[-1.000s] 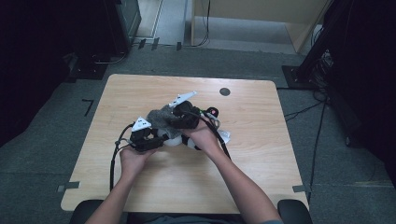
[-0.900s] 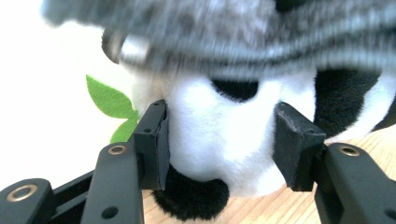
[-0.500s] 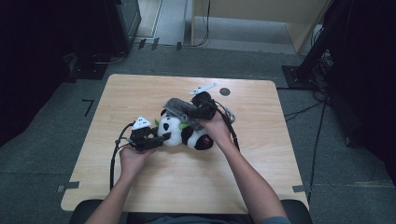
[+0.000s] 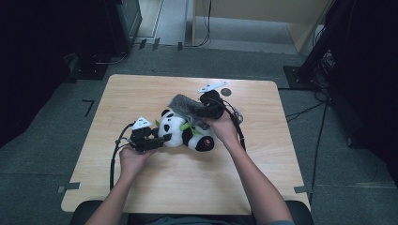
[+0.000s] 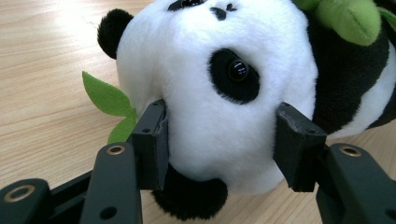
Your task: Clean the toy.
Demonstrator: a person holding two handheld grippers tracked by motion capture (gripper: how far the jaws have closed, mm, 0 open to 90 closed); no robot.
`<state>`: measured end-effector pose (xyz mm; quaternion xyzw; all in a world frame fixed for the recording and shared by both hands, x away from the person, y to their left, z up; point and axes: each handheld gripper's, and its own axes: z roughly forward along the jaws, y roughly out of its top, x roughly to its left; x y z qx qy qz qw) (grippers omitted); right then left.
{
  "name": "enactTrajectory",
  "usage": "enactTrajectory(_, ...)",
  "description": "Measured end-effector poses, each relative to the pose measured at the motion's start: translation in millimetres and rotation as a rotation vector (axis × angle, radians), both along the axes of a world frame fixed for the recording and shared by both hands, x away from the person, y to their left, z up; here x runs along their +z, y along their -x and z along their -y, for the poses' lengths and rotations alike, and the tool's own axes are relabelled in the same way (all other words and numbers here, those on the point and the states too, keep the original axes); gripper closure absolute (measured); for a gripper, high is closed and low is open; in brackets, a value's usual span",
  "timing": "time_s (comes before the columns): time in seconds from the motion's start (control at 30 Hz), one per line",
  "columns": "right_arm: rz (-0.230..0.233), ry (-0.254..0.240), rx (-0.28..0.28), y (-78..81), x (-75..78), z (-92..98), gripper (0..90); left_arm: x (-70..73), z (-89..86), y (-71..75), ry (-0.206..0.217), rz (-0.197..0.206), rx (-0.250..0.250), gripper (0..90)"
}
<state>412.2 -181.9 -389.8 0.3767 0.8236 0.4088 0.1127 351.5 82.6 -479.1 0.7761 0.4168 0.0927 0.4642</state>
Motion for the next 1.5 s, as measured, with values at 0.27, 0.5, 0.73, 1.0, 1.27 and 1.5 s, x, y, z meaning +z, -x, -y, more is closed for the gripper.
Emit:
enactTrajectory(0.27, 0.045, -0.018, 0.073, 28.0, 20.3, -10.9, 75.1, 0.3, -0.1, -0.1, 0.005, 0.004, -0.002, 43.3)
enactTrajectory(0.5, 0.047, -0.029, 0.129, 46.3, 14.0, -26.6, 75.0, 1.0, -0.6, -0.2, 0.004, 0.002, -0.004, 42.7)
enactTrajectory(0.73, 0.021, 0.001, 0.147, 53.4, -9.9, -40.2, 75.0, 2.7, 1.2, -0.4, -0.004, 0.002, 0.001, 43.4)
enactTrajectory(1.0, 0.053, 0.013, 0.168, 66.1, -30.0, -40.3, 75.1, 0.8, 1.8, 1.8, -0.02, 0.015, 0.0, 45.0)
enactTrajectory(1.27, 0.04, 0.015, 0.19, 81.0, -39.0, -31.7, 75.5, 0.1, -1.1, 1.4, 0.004, -0.011, -0.01, 47.3)
enactTrajectory(1.5, 0.049, 0.056, 0.196, 94.2, -43.2, -26.5, 75.5, 0.6, -0.5, 1.9, -0.006, -0.009, -0.019, 48.8)
